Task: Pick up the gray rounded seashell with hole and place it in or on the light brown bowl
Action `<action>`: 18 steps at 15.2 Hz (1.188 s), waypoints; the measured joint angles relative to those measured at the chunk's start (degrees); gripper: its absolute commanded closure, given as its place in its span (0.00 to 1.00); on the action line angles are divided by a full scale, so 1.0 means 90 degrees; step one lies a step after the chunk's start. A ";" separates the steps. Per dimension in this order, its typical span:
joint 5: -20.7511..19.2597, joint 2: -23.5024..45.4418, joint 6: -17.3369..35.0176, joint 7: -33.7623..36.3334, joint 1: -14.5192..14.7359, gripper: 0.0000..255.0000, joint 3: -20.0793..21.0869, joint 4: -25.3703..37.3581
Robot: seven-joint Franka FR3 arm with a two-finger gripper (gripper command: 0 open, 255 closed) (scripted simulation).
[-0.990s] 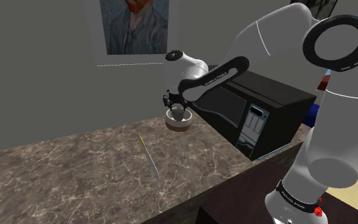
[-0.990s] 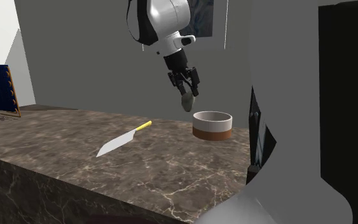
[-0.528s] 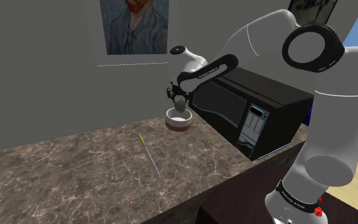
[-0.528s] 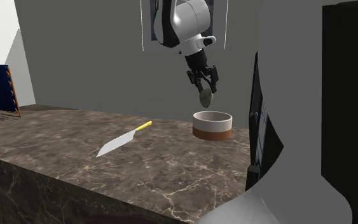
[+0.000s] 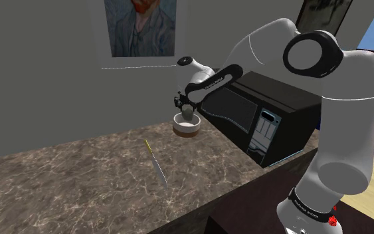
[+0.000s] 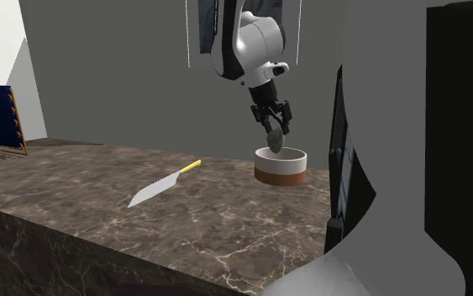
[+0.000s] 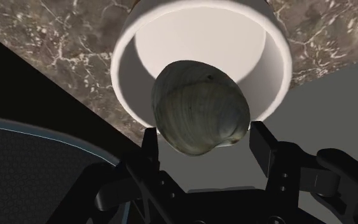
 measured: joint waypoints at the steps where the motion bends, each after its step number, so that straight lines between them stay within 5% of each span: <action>1: -0.0025 0.0058 0.0056 0.0029 -0.0002 1.00 -0.0013 0.0001; 14: -0.0253 0.0432 0.0483 0.0345 0.0044 1.00 -0.0105 -0.0098; 15: -0.0253 0.0433 0.0483 0.0346 0.0045 0.00 -0.0105 -0.0097; 18: -0.0253 0.0432 0.0483 0.0346 0.0045 0.00 -0.0105 -0.0097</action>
